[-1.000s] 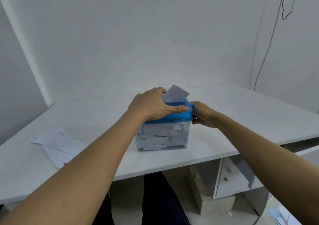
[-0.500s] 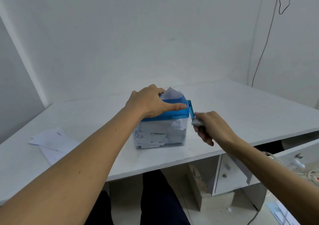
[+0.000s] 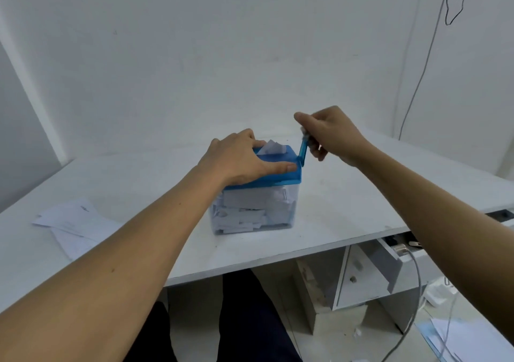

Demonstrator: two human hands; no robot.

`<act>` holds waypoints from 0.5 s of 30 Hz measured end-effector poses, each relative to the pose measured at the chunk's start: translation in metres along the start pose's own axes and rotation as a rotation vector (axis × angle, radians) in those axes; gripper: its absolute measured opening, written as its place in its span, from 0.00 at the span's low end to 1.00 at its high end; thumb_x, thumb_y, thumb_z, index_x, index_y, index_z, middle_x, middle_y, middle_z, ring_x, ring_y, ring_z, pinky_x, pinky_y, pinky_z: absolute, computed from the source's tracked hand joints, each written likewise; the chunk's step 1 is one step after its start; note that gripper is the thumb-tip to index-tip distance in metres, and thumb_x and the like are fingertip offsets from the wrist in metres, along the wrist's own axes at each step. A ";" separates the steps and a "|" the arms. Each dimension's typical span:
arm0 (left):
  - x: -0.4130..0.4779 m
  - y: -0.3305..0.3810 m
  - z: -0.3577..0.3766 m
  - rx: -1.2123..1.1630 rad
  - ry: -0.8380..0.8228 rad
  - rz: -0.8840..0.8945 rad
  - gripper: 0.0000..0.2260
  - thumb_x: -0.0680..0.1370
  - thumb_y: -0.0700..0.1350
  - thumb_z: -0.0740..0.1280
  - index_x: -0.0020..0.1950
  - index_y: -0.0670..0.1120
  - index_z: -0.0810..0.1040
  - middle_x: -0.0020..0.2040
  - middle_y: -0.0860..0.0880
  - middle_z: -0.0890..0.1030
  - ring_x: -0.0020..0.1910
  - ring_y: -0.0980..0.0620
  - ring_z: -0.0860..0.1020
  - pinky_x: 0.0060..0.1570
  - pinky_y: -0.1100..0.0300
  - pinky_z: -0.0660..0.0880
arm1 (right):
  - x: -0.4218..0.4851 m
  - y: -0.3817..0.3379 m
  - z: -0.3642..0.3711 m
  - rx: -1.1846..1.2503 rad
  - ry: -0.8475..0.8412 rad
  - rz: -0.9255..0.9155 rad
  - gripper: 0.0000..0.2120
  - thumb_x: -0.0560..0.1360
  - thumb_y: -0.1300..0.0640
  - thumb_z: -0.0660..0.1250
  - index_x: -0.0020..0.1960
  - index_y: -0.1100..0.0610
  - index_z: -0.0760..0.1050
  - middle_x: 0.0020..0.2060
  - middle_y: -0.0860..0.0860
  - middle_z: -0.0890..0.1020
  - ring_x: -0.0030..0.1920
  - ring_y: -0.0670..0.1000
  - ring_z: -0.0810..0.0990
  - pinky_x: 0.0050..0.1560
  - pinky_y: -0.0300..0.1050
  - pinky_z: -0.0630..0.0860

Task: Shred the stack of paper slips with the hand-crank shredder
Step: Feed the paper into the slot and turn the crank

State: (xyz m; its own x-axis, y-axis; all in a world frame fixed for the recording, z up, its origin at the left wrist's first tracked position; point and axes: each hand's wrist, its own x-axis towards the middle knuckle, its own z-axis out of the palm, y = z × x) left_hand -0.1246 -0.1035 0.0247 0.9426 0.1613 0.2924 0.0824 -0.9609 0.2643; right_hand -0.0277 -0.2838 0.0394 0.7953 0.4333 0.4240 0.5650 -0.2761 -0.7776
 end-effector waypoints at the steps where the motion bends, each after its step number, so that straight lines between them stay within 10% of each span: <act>1: 0.001 0.000 -0.001 0.011 -0.005 0.003 0.31 0.65 0.80 0.62 0.58 0.61 0.72 0.52 0.57 0.74 0.51 0.51 0.73 0.57 0.51 0.69 | 0.006 0.000 -0.001 -0.020 -0.005 0.009 0.20 0.81 0.49 0.63 0.34 0.60 0.76 0.26 0.53 0.77 0.25 0.50 0.75 0.25 0.39 0.72; 5: 0.008 -0.003 0.003 0.080 -0.001 0.031 0.43 0.64 0.82 0.58 0.71 0.59 0.74 0.49 0.59 0.71 0.49 0.53 0.72 0.52 0.52 0.68 | 0.031 0.002 0.005 -0.142 0.020 0.047 0.19 0.81 0.52 0.62 0.34 0.59 0.76 0.27 0.52 0.79 0.24 0.49 0.73 0.23 0.37 0.69; 15: 0.008 -0.005 0.006 0.079 0.025 0.033 0.41 0.64 0.82 0.58 0.65 0.55 0.77 0.51 0.56 0.73 0.49 0.53 0.75 0.52 0.53 0.72 | 0.049 0.040 0.051 -0.320 -0.165 0.431 0.19 0.82 0.56 0.59 0.33 0.59 0.66 0.26 0.53 0.70 0.24 0.49 0.63 0.23 0.36 0.61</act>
State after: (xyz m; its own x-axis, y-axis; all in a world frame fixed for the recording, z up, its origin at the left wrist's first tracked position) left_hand -0.1152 -0.0986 0.0203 0.9371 0.1333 0.3226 0.0773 -0.9805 0.1806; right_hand 0.0229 -0.2301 0.0060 0.9386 0.3449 0.0009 0.2555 -0.6935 -0.6736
